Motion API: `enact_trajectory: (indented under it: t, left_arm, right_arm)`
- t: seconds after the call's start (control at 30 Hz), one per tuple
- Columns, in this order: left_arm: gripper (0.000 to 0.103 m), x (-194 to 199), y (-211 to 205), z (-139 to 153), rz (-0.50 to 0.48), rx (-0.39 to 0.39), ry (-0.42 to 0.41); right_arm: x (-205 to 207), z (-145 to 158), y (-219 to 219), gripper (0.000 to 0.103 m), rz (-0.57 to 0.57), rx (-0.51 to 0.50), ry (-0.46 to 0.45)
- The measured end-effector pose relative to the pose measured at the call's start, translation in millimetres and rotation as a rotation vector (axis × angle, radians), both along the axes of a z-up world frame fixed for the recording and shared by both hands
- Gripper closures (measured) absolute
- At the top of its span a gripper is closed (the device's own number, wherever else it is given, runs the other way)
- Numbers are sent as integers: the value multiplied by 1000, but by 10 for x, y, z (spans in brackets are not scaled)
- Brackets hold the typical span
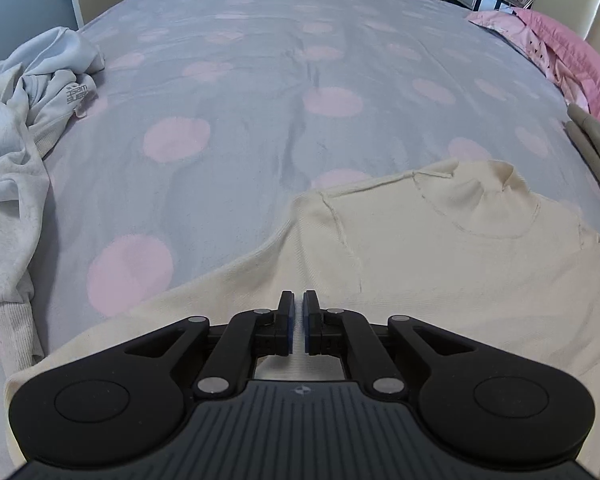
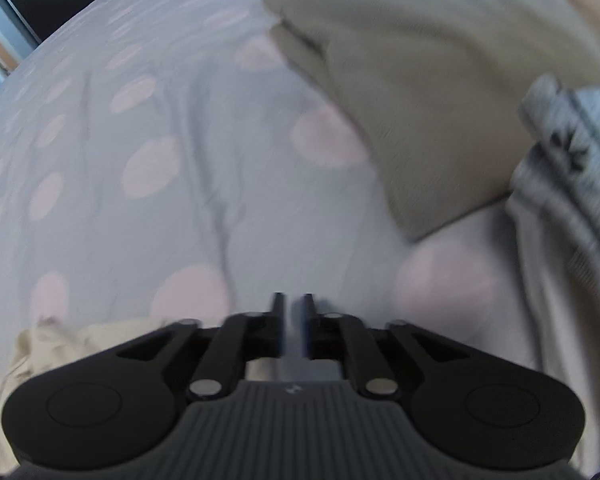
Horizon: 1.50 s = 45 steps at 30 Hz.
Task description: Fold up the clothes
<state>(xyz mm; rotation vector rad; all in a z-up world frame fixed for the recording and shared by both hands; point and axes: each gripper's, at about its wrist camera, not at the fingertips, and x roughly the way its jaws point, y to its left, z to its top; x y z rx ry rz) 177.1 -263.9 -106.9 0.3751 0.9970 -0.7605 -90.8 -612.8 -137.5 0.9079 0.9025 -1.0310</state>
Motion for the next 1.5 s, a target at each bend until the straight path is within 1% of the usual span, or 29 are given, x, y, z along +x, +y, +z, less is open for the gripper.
enact_trajectory:
  t: [0.03, 0.1, 0.13, 0.23, 0.27, 0.3, 0.33, 0.43, 0.53, 0.6, 0.63, 0.67, 0.7, 0.73, 0.77, 0.87, 0.93, 1.0, 1.03, 1.07, 1.17, 1.37, 1.4, 1.43, 1.5]
  left_arm:
    - [94, 2, -1, 11, 4, 5, 5]
    - [88, 4, 13, 49, 12, -8, 15]
    - [85, 6, 22, 64, 13, -17, 19]
    - [81, 32, 43, 90, 27, -27, 17]
    - [81, 44, 50, 90, 33, -28, 14]
    - [81, 59, 60, 89, 45, -30, 6]
    - [80, 73, 71, 88, 56, -32, -3]
    - [80, 138, 86, 51, 76, -49, 7]
    - [80, 179, 66, 0, 85, -74, 33]
    - [80, 177, 26, -37, 72, -77, 32]
    - [80, 165, 0, -63, 64, -64, 32]
    - [83, 150, -33, -91, 49, -46, 38]
    - [99, 110, -48, -80, 34, -52, 16]
    - [103, 68, -63, -66, 20, -58, -7]
    - [103, 26, -77, -53, 5, -65, -30]
    - [103, -58, -82, 121, -14, -135, -131]
    - [103, -13, -92, 170, 14, -127, -146]
    - [103, 66, -61, 160, 72, -99, -149]
    - [103, 106, -31, 151, 82, -98, -131]
    - [103, 145, -9, 141, 76, -87, -96]
    - [103, 198, 44, 119, 68, -41, 1]
    - [103, 283, 186, 28, 128, -53, 145]
    - [100, 282, 189, 13, 129, -53, 162]
    - [92, 281, 193, 0, 130, -54, 179]
    - [84, 262, 202, -5, 137, -65, 194]
  right_arm:
    - [16, -12, 30, 65, 10, 24, -8]
    - [76, -34, 92, 65, 28, 73, -22]
    - [107, -41, 132, 65, 42, 81, -28]
    - [217, -90, 218, 66, 87, 61, 4]
    - [252, -122, 239, 68, 100, 55, 18]
    - [282, -152, 255, 84, 110, 50, 31]
    - [295, -173, 261, 89, 111, 47, 39]
    - [327, -143, 296, 95, 118, 19, 43]
    - [299, -126, 288, 96, 70, 11, 36]
    - [255, -123, 266, 96, 36, -5, 41]
    - [232, -117, 255, 96, 20, -17, 40]
    - [217, -111, 248, 97, 7, -26, 39]
    - [223, -109, 247, 97, 6, -22, 37]
    - [231, -106, 249, 97, 7, -21, 37]
    - [239, -98, 260, 97, 8, -27, 39]
    - [256, -73, 287, 97, 1, -46, 44]
    - [260, -81, 288, 97, -5, -47, 49]
    - [232, -92, 284, 97, -12, -39, 48]
    - [201, -106, 250, 97, -15, -34, 46]
    - [158, -137, 151, 96, -14, -29, 43]
    - [158, -115, 161, 96, 23, -29, 52]
    - [204, -97, 206, 95, 63, -44, 66]
    - [197, -98, 200, 95, 62, -40, 63]
    - [190, -98, 193, 95, 61, -36, 60]
    - [177, -93, 188, 95, 59, -28, 55]
